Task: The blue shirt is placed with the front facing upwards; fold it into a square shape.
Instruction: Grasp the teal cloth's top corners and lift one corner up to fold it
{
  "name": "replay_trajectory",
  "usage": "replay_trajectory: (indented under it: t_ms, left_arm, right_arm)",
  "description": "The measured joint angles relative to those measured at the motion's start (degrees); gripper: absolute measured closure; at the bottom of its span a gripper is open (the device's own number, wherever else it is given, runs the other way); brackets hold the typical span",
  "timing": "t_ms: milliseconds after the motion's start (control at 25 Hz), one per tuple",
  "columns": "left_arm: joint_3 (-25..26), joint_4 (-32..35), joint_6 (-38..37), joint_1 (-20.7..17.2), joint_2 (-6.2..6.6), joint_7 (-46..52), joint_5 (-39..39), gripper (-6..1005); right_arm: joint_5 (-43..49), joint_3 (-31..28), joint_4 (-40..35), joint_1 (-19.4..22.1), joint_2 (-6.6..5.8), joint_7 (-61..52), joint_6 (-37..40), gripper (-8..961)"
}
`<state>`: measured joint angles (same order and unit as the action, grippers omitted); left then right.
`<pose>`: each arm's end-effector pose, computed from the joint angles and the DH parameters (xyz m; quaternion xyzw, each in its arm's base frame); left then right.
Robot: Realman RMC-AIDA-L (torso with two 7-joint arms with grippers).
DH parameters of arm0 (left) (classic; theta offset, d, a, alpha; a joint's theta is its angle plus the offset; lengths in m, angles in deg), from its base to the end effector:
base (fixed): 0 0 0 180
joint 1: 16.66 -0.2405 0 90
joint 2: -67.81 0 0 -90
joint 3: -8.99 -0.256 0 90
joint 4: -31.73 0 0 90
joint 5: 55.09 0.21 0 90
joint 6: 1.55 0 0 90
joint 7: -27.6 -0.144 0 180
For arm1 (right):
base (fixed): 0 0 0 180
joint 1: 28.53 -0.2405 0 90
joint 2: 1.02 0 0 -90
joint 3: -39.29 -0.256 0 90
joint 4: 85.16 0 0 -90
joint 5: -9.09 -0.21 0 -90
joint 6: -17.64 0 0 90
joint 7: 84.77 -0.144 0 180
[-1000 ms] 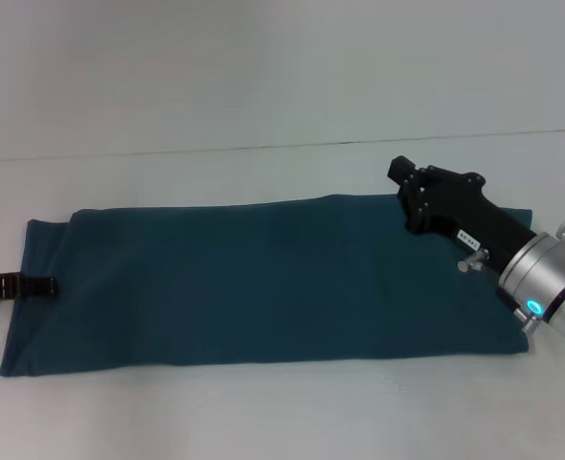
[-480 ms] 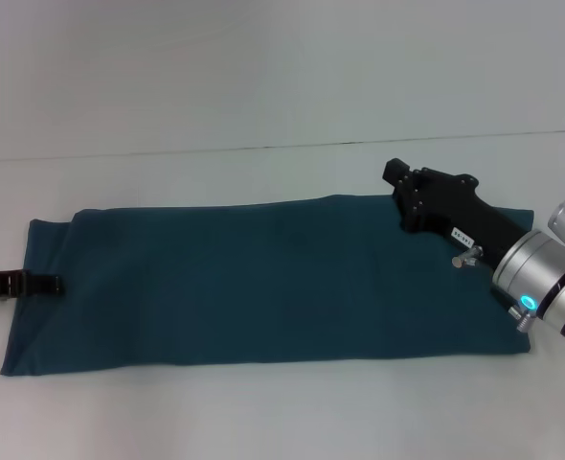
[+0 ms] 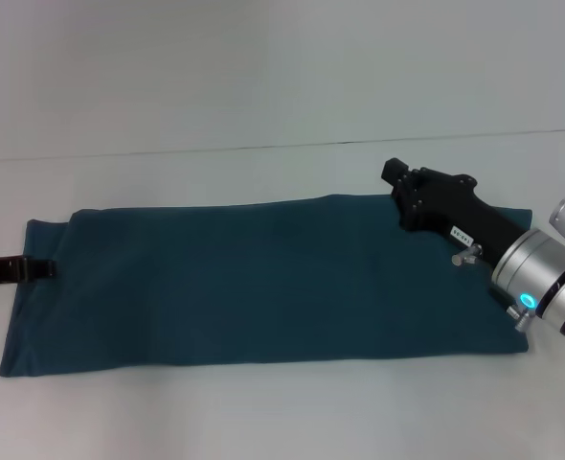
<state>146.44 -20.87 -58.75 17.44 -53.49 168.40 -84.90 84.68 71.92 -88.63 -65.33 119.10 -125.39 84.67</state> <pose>-0.3113 0.3991 0.0424 -0.7492 -0.5472 -0.0380 0.3713 0.2681 0.3687 -0.0445 -0.8006 0.2635 0.3665 0.3942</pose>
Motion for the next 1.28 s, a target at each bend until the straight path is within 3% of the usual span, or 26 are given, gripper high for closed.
replay_trajectory:
  t_ms: [280,400,640,840,1040,1280]
  left_arm:
    - [0.0,-1.2,-1.5,0.1,-0.09,0.1,-0.7,555]
    - [0.1,-1.5,-3.4,0.0,0.31,0.5,-1.4,765]
    - [0.2,-5.6,-5.4,-1.6,-0.74,1.2,-1.4,665]
    - [0.8,-4.5,-5.7,-1.7,0.22,2.3,-1.2,581]
    - [0.7,-1.5,-3.5,-1.3,0.49,2.2,-0.9,367]
    - [0.4,1.0,-1.0,-1.0,0.88,1.9,-0.9,226]
  right_arm:
    - [0.0,0.1,-0.8,-0.1,-0.07,-0.8,0.1,955]
    - [0.1,0.1,-0.9,-0.1,-0.07,-1.0,-0.3,955]
    - [0.1,0.3,-1.3,-0.2,-0.14,-1.7,-0.5,955]
    - [0.1,0.7,-1.9,-0.2,-0.16,-2.2,-0.8,955]
    - [0.1,0.9,-2.0,-0.4,-0.16,-2.4,-1.2,954]
    - [0.1,1.6,-2.1,-0.8,-0.16,-3.1,-1.8,954]
